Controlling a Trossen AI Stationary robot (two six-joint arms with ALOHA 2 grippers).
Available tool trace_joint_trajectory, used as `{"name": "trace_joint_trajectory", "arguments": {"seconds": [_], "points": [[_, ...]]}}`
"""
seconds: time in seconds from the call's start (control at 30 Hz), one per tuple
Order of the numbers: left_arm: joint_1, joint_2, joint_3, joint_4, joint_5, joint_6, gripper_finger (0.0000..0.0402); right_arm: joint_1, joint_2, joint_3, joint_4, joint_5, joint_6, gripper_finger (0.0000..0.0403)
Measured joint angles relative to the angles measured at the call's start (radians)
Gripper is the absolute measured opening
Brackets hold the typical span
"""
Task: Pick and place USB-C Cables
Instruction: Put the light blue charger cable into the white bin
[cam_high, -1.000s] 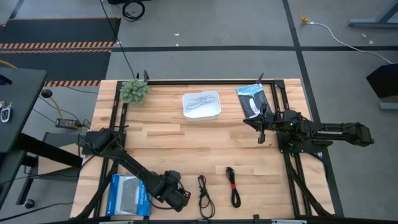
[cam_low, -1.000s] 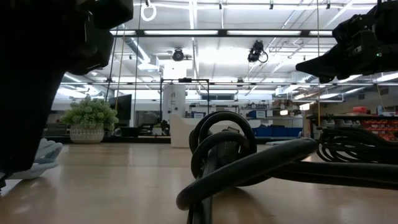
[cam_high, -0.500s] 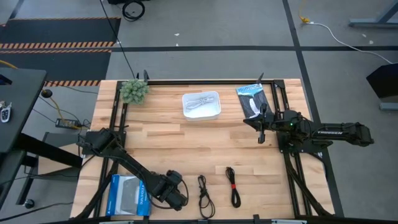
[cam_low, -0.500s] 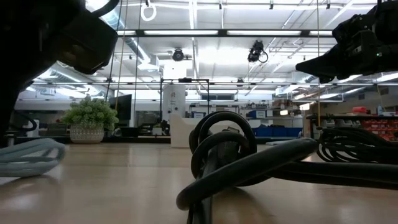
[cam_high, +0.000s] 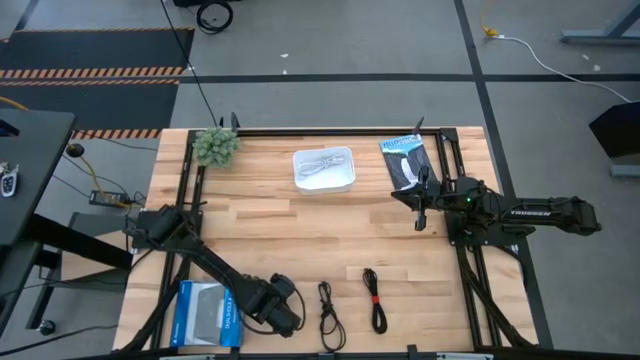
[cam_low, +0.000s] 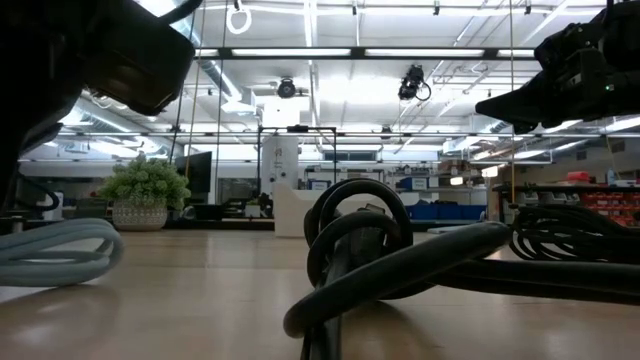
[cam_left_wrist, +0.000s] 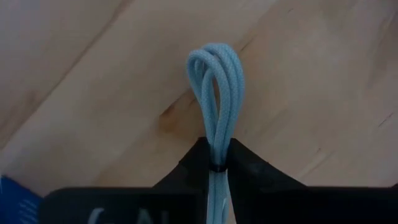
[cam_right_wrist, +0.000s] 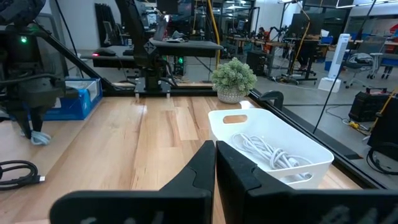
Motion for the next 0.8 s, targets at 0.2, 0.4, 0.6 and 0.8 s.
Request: {"name": "trace_joint_trajectory", "arguments": {"seconds": [0.2,0.4,0.6,0.8], "points": [[0.024,-0.018,-0.003,0.004,0.061,0.117,0.0039,0.0,0.0,0.0,0.0,0.0,0.0,0.002],[0.053,-0.065,-0.003,0.007,0.113,0.248,0.0039,0.0,0.0,0.0,0.0,0.0,0.0,0.002],[0.087,-0.122,-0.003,0.0,0.154,0.313,0.0039,0.0,0.0,0.0,0.0,0.0,0.0,0.002],[0.123,-0.205,-0.003,-0.014,0.14,0.342,0.0039,0.0,0.0,0.0,0.0,0.0,0.0,0.002]]}}
